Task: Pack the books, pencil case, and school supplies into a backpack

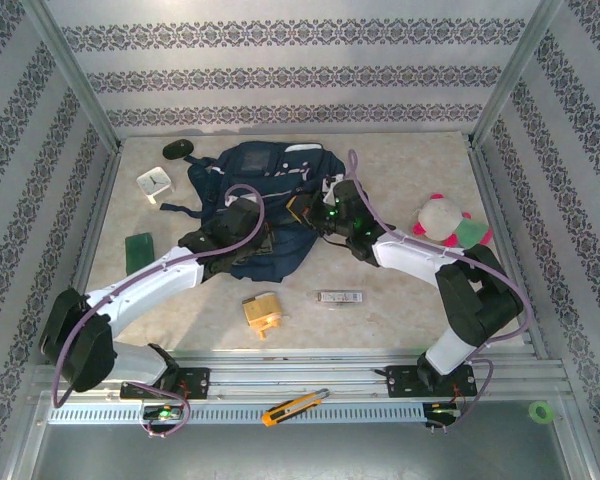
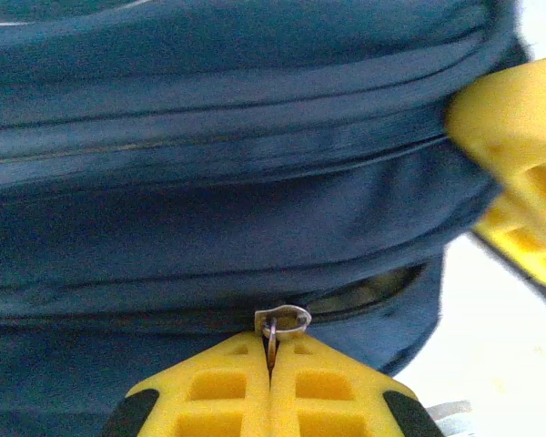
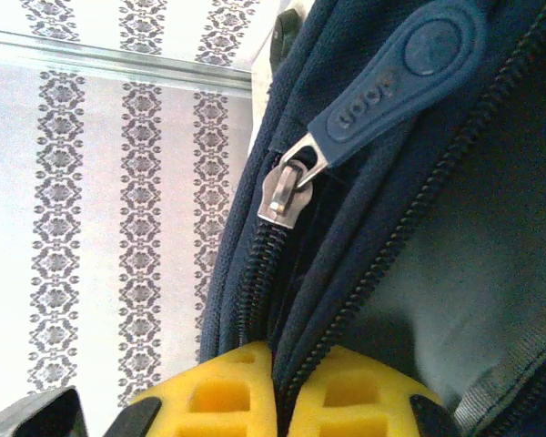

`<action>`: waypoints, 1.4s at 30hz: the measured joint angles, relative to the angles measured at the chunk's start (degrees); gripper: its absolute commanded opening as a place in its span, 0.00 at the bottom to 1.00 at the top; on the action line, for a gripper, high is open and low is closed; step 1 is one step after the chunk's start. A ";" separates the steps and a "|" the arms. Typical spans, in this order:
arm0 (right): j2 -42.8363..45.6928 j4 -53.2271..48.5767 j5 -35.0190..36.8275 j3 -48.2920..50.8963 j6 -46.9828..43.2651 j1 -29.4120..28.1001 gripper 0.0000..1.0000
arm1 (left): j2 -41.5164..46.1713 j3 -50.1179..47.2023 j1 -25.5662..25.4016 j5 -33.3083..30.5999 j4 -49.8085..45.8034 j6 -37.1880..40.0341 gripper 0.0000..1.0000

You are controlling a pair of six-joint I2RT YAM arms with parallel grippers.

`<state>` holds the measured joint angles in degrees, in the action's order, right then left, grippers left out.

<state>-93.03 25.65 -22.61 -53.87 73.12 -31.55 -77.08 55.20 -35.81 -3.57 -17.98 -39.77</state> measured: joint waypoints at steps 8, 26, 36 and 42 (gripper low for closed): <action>2.29 -1.01 -8.48 0.00 -0.20 6.49 0.00 | 3.87 -3.80 4.11 -2.75 -3.58 3.82 0.00; 14.05 -19.71 -15.65 -0.07 -27.63 15.02 0.58 | 4.83 -5.57 9.68 9.79 0.07 11.63 0.00; 18.56 -31.23 -6.14 -3.02 -79.60 -3.61 0.64 | 4.83 -5.60 9.68 14.12 0.61 13.07 0.00; 4.81 -31.47 -5.53 -8.74 -97.09 -6.23 0.63 | 5.27 -6.62 9.68 17.11 1.88 13.25 0.00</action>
<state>-88.23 -5.82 -28.14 -62.61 -23.97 -37.78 -71.81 48.58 -26.13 13.54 -16.10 -26.52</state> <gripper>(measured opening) 0.632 0.047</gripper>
